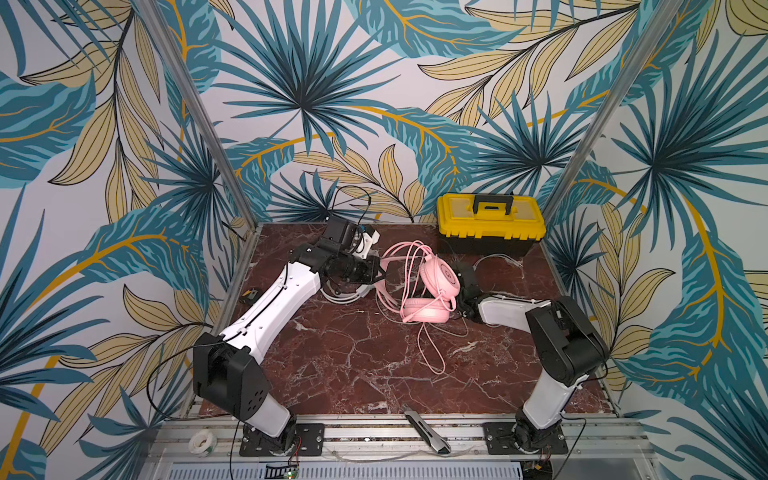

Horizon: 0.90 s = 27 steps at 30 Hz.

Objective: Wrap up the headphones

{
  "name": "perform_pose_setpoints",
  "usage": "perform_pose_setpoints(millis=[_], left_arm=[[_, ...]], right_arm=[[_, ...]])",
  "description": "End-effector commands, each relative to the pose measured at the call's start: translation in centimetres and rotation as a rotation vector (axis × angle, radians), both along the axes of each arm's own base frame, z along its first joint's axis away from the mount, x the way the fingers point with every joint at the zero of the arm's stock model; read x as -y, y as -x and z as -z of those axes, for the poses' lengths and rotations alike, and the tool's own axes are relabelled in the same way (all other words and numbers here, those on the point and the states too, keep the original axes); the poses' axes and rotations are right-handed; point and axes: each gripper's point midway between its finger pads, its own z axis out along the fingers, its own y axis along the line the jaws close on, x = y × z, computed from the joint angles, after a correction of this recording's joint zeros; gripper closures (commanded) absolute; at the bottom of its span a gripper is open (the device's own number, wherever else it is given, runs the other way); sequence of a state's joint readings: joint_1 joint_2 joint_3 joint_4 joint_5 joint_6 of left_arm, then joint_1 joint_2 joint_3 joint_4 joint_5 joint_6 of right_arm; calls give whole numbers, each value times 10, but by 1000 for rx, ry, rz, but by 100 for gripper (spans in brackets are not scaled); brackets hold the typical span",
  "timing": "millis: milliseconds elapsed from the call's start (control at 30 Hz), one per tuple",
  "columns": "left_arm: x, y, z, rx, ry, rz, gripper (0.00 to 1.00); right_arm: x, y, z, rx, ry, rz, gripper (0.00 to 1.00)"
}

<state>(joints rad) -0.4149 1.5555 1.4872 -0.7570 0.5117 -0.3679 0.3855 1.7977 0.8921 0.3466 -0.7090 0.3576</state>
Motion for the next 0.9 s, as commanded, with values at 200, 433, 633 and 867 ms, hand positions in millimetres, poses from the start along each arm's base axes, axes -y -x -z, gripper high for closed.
perform_pose_setpoints(millis=[200,433,633,867], left_arm=[[5,-13,-53,108,149,-67,100],[-7,-32,-66,146,180,-197,100],[-17,-41,-73,176,176,-273,100],[-40,-56,-77,200,170,-413,100]], right_arm=[[-13,31,18,-91,-50,-45,69],[-15,43,19,-107,-80,-40,71],[-16,56,19,-125,-74,-57,75],[-9,74,17,-141,-26,-87,80]])
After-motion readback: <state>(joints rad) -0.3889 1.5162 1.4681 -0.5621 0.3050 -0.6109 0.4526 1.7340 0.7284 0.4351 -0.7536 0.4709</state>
